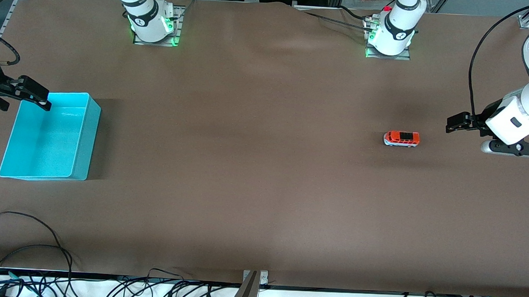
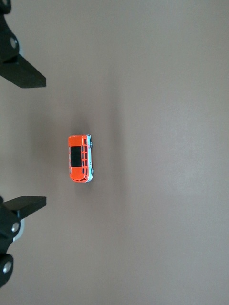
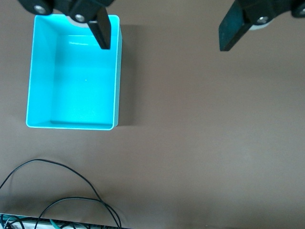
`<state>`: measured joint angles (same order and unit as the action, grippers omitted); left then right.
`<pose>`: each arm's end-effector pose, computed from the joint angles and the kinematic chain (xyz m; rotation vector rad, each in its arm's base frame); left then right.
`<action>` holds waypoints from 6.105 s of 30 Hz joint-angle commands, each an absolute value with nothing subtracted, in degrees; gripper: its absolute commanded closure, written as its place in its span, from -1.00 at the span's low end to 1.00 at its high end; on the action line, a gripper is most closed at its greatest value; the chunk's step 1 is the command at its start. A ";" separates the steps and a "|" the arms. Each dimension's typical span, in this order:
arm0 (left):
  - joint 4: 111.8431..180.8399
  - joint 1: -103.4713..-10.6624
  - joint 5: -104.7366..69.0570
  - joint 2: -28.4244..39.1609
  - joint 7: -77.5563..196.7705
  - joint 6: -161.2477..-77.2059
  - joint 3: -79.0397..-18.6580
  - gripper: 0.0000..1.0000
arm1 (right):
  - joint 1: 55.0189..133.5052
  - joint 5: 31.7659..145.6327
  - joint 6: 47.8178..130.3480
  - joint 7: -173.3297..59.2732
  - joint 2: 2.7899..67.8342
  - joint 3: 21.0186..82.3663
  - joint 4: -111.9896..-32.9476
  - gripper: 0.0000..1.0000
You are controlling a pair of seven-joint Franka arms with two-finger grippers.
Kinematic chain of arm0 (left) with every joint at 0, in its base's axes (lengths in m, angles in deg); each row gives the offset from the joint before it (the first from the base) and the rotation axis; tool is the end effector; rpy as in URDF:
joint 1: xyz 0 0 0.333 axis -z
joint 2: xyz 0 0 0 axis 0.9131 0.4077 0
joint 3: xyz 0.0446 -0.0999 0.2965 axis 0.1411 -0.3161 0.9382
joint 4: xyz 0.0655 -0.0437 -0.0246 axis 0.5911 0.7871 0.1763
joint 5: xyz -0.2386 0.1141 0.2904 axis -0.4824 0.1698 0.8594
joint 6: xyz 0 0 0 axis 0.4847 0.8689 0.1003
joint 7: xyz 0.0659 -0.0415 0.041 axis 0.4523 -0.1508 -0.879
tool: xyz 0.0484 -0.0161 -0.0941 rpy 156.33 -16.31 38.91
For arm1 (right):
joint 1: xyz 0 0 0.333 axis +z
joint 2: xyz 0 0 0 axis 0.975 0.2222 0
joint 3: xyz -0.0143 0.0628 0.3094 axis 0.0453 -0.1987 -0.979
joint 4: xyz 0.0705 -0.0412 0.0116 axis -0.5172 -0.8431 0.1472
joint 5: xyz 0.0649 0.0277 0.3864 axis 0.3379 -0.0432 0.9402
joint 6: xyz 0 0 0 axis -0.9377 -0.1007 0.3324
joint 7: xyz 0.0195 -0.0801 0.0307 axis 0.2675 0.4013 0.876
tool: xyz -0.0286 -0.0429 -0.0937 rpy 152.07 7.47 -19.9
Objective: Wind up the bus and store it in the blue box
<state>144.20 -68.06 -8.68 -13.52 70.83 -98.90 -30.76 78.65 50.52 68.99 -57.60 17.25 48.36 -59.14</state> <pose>0.5843 0.0205 0.5057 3.1287 -0.0772 -0.2066 0.5934 -0.0075 0.6161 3.1089 0.1064 0.1164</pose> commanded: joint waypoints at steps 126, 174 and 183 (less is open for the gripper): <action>145.59 -67.70 -7.88 -13.05 51.40 -97.86 -32.63 -1.00 | 78.66 50.10 68.21 -58.19 17.65 49.41 -58.35 -1.00; 173.89 -67.87 -7.62 -15.51 -17.53 -124.14 -33.16 -1.00 | 78.83 50.01 68.21 -58.19 17.82 49.14 -58.52 -1.00; 180.39 -68.14 -7.44 -16.73 -18.84 -131.25 -33.16 -1.00 | 78.83 50.01 68.21 -58.19 17.82 49.06 -58.52 -1.00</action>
<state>174.61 -67.81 -8.68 -12.85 -16.47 -126.38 -33.06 78.78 50.52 68.94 -57.65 17.92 49.31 -59.14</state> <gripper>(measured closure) 0.000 0.000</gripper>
